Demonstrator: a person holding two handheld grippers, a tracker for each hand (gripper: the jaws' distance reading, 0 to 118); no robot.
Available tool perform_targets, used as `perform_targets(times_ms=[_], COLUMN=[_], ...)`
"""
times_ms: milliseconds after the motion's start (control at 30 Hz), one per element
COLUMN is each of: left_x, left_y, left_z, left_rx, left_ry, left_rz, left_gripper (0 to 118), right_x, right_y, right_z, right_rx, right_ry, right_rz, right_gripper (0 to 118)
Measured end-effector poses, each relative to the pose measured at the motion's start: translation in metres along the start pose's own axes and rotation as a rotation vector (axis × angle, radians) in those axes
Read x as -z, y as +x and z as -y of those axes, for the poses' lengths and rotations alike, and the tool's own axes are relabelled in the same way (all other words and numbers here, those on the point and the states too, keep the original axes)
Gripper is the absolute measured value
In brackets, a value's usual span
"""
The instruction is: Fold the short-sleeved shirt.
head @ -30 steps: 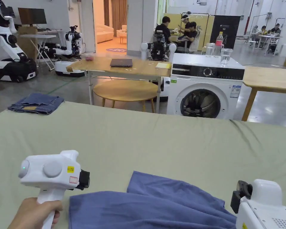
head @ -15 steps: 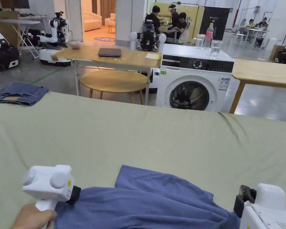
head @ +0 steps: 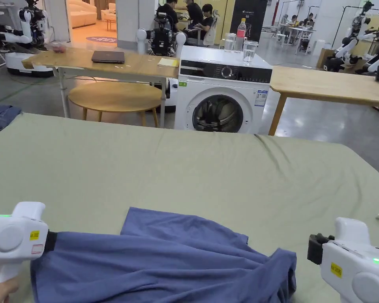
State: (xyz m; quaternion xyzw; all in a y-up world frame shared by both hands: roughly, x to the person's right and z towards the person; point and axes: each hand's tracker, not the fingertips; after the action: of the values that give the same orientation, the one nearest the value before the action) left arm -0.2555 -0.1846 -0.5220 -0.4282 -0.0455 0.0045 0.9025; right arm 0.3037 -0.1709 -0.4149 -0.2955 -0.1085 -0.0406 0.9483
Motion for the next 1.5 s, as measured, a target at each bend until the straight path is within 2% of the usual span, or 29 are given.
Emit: perform_targets(times_ms=[33,67,267,333,400,433,467,500,533,600,733,833,967,1033,1167,1433,1500], left_x=[-0.004,-0.004,0.0,0.0,0.003,0.004,0.001,0.002,0.002,0.003,0.006,0.008,-0.006,-0.017,-0.035,-0.082,-0.099], left_y=[-0.004,-0.005,-0.007,-0.003,-0.001,-0.001,0.002,0.003,0.003,0.004,0.005,0.006,0.008,0.007,0.001,-0.014,-0.018], left_z=[0.0,0.0,0.001,0.004,0.006,0.007,0.01,0.011,0.012,0.016,0.022,0.022,0.015,0.006,-0.021,-0.089,-0.11], left_rx=[-0.008,-0.013,0.0,0.001,0.001,0.001,0.002,0.002,0.002,0.003,0.01,0.007,-0.018,-0.026,-0.043,-0.074,-0.064], left_ry=[0.007,0.005,-0.001,-0.002,-0.011,-0.015,-0.016,-0.02,-0.022,-0.029,-0.04,-0.044,-0.001,0.031,0.107,0.253,0.298], left_rz=[-0.007,-0.011,-0.006,-0.008,-0.005,-0.005,-0.007,-0.007,-0.007,-0.009,-0.005,-0.003,0.015,0.021,0.05,0.084,0.072], left_gripper=[0,0,0,0,0,0,0,0,0,0,0,0,0,0,0,0,0], right_x=[0.006,0.012,0.039,0.052,0.068,0.075,0.084,0.091,0.098,0.106,0.088,0.084,0.057,0.043,0.025,0.002,-0.008], right_y=[0.004,0.007,0.008,0.005,-0.001,-0.003,-0.004,-0.004,-0.001,-0.002,-0.001,0.005,0.008,0.01,0.005,-0.002,-0.007], right_z=[0.003,0.007,0.03,0.035,0.039,0.041,0.044,0.047,0.051,0.058,0.061,0.053,0.034,0.018,-0.017,-0.089,-0.111], right_rx=[0.0,0.007,0.032,0.025,-0.019,-0.039,-0.045,-0.037,-0.032,-0.039,-0.059,-0.022,0.019,0.036,0.013,0.014,-0.008], right_ry=[-0.041,-0.086,-0.207,-0.247,-0.299,-0.316,-0.327,-0.334,-0.347,-0.361,-0.312,-0.276,-0.13,-0.063,0.052,0.174,0.215], right_rz=[0.001,-0.009,-0.073,-0.1,-0.107,-0.099,-0.086,-0.092,-0.102,-0.082,-0.103,-0.128,-0.123,-0.13,-0.128,-0.138,-0.127], right_gripper=[42,50,50,50,50,48,34,15,10,10,6,4,4,4,3,3,3])
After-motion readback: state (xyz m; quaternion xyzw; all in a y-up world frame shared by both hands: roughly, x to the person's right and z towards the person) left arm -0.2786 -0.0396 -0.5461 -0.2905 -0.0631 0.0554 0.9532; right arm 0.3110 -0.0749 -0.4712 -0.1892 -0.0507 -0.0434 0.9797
